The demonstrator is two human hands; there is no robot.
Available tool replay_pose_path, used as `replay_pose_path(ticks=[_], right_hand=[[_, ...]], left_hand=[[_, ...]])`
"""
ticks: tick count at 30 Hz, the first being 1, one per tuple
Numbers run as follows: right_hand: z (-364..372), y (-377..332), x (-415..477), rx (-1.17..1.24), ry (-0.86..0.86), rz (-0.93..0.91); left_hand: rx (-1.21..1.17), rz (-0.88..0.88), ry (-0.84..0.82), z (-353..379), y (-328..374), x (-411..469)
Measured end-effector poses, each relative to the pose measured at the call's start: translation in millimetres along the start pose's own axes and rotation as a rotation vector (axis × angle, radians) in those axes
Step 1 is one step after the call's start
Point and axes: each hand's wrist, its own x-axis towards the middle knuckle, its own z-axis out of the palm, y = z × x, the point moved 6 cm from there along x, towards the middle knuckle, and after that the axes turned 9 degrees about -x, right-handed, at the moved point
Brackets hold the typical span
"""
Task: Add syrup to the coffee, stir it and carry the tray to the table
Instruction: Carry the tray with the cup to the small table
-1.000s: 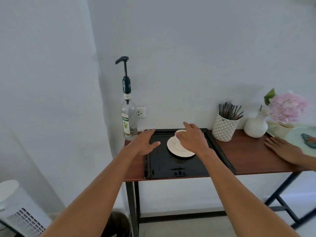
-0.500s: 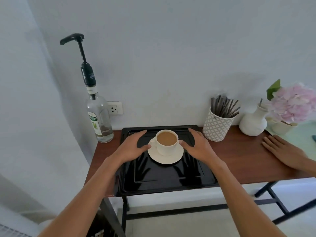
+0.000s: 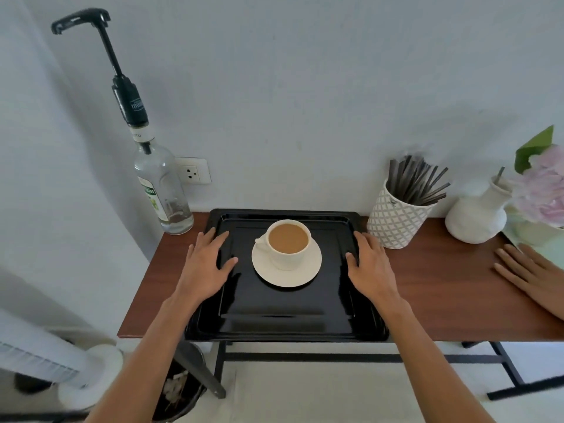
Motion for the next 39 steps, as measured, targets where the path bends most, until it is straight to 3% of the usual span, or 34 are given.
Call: replay_pose_path(ticks=[5,17,22,39], right_hand=[[4,8,-4,-0.141,0.031,0.031],[9,16,-14,-0.215,0.072,0.105],[7,16,-14,-0.25,0.042,0.1],[-5,23,-18,-0.049,0.05,0.076]], left_hand=[[0.109,-0.127,0.187,-4,-18,-13],[0.325,-0.127,0.241,0,-17,-11],[0.31,-0.137,0.264,2,-15,-7],[0.141,-0.126,0.375,-3,-15,-33]])
